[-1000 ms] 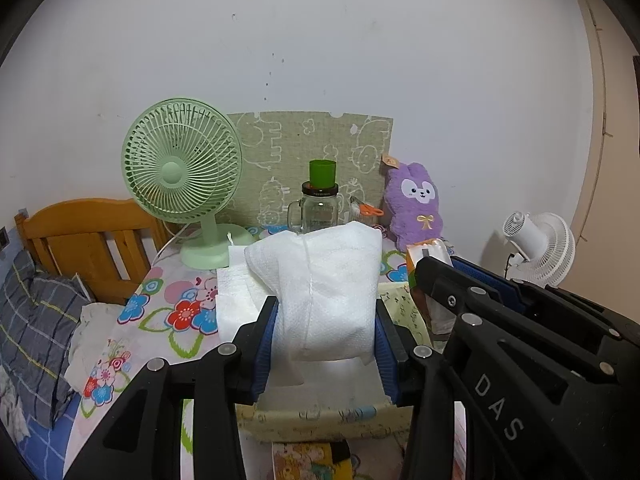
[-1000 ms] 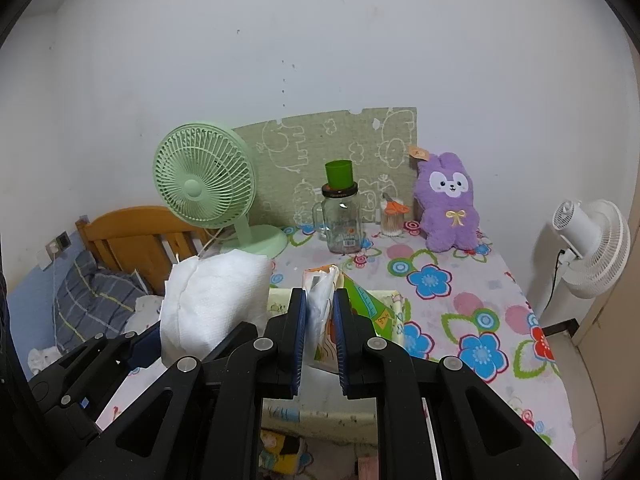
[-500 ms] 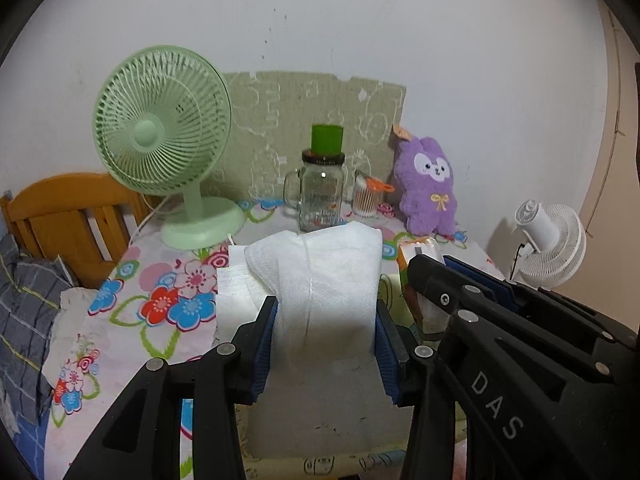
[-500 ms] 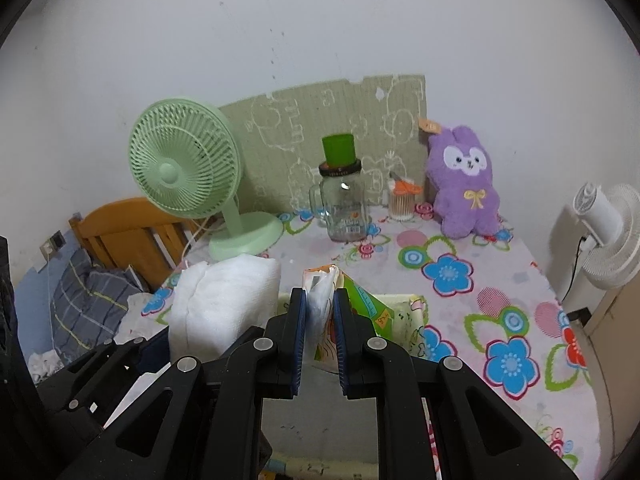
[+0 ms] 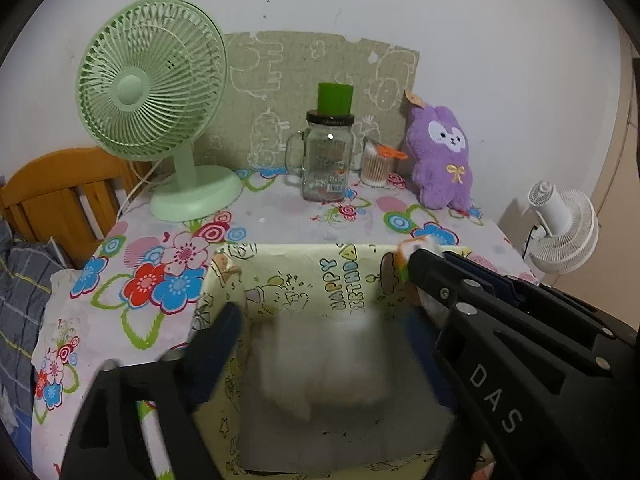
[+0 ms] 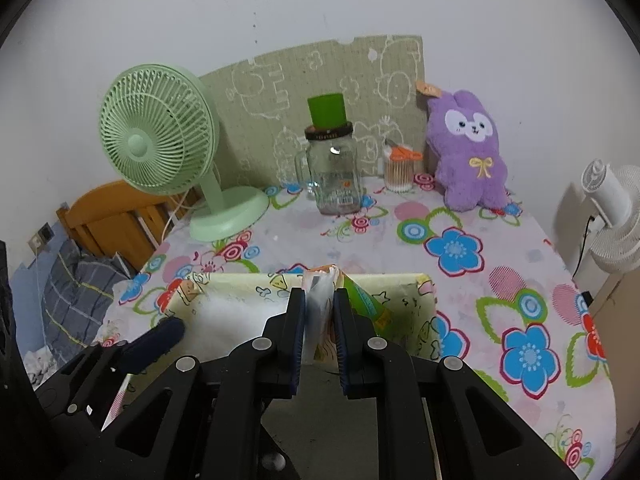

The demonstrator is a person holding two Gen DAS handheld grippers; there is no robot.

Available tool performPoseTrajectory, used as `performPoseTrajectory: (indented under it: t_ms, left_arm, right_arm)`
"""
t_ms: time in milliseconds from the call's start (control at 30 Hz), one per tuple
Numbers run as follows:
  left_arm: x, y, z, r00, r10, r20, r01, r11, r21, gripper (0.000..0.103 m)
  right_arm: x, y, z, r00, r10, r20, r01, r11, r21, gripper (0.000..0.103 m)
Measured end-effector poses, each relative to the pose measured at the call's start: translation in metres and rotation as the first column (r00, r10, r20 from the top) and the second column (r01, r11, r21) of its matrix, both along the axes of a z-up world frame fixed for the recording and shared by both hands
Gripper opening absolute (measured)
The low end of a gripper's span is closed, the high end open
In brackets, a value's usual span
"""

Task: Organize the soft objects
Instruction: 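Lower the towel and packet into the fabric box and open both grippers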

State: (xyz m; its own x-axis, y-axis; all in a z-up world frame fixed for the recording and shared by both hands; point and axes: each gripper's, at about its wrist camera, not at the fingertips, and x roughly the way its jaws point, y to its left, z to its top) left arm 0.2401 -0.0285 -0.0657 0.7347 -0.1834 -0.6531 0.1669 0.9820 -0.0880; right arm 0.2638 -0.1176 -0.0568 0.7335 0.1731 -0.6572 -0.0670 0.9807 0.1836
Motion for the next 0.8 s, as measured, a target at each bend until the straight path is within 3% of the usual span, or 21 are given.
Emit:
performPoseTrajectory:
  t_ms: [367,400,433,500,700,800]
  left_arm:
    - [0.003,0.0,-0.005,1.0,0.006,-0.03,-0.005,1.0,0.018,0.09]
    - [0.003,0.0,-0.005,1.0,0.006,-0.029,-0.005,1.0,0.02,0.09]
    - [0.002,0.0,-0.005,1.0,0.006,-0.027,-0.005,1.0,0.02,0.091]
    - [0.0,0.002,-0.002,1.0,0.007,-0.018,-0.007,1.0,0.014,0.094]
    - [-0.008,0.002,0.006,1.0,0.015,0.001,-0.015,1.0,0.026,0.097]
    - [-0.014,0.002,0.012,1.0,0.021,0.019,-0.021,0.999,0.03,0.1]
  right_arm:
    - [0.005,0.001,-0.01,0.998,0.037,-0.045,-0.036,0.999,0.014,0.02]
    - [0.005,0.002,-0.01,0.998,0.04,-0.048,-0.039,0.999,0.012,0.028]
    - [0.004,0.002,-0.009,0.998,0.042,-0.045,-0.041,0.999,0.008,0.047]
    - [0.0,0.002,-0.006,0.999,0.04,-0.019,-0.04,0.999,0.002,0.068]
    - [-0.008,0.002,0.003,0.999,0.041,-0.007,-0.041,0.999,-0.013,0.07]
    - [-0.014,0.002,0.009,1.0,0.029,0.005,-0.029,0.999,-0.028,0.081]
